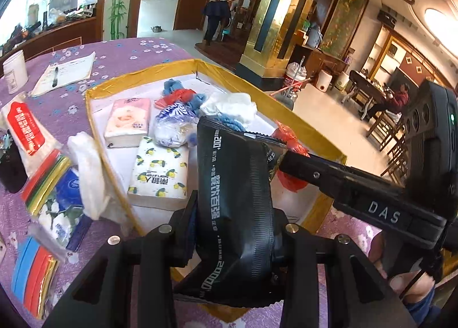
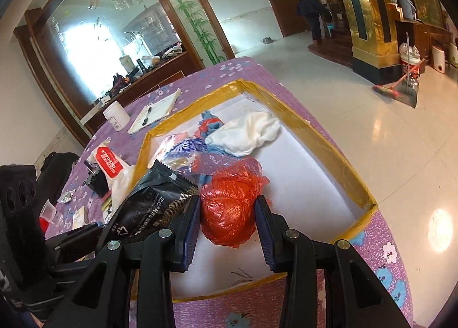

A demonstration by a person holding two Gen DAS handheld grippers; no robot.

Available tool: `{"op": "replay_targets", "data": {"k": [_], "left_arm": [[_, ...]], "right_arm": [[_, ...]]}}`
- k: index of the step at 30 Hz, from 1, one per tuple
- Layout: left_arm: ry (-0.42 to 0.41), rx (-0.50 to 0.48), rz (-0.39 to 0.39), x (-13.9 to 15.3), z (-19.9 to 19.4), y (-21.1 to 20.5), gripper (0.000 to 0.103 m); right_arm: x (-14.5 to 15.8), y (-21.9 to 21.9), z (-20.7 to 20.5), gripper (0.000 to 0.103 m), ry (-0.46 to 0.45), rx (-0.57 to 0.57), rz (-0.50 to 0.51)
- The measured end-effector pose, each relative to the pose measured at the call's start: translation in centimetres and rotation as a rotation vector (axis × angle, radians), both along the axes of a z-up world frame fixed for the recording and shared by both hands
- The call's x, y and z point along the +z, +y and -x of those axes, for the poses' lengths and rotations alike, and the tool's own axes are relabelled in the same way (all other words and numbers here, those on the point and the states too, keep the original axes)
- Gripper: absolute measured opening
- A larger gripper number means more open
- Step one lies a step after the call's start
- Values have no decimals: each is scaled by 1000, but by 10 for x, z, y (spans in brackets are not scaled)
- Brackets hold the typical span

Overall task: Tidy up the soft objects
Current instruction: 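Release the red bag from the right tool while the left releases the black bag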

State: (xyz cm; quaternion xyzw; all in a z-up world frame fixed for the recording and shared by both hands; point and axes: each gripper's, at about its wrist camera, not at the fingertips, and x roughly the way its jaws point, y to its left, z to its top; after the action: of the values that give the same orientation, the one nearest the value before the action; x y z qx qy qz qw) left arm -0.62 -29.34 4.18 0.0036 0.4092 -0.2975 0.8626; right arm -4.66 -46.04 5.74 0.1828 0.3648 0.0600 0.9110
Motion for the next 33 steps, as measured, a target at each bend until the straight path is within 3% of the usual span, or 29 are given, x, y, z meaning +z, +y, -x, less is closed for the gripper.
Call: {"op": "replay_targets", "data": {"k": [7, 14, 17, 22, 30, 33], "left_arm": [[11, -19, -22, -13, -2, 0, 37], [-34, -40, -63, -14, 5, -7, 37], [-36, -44, -67, -14, 6, -8, 38], [-46, -49, -67, -13, 9, -8, 50], [-100, -31, -38, -2, 16, -1, 52], [-136, -10, -33, 3, 19, 3, 53]], "right_arm": [[-1, -2, -5, 42, 6, 2, 69], [-2, 3, -8, 42, 27, 21, 125], [-3, 5, -9, 48, 27, 19, 142], [-2, 7, -8, 58, 17, 22, 148], [22, 1, 13, 59, -98, -33, 123], [36, 4, 25, 69, -154, -71, 146]]}}
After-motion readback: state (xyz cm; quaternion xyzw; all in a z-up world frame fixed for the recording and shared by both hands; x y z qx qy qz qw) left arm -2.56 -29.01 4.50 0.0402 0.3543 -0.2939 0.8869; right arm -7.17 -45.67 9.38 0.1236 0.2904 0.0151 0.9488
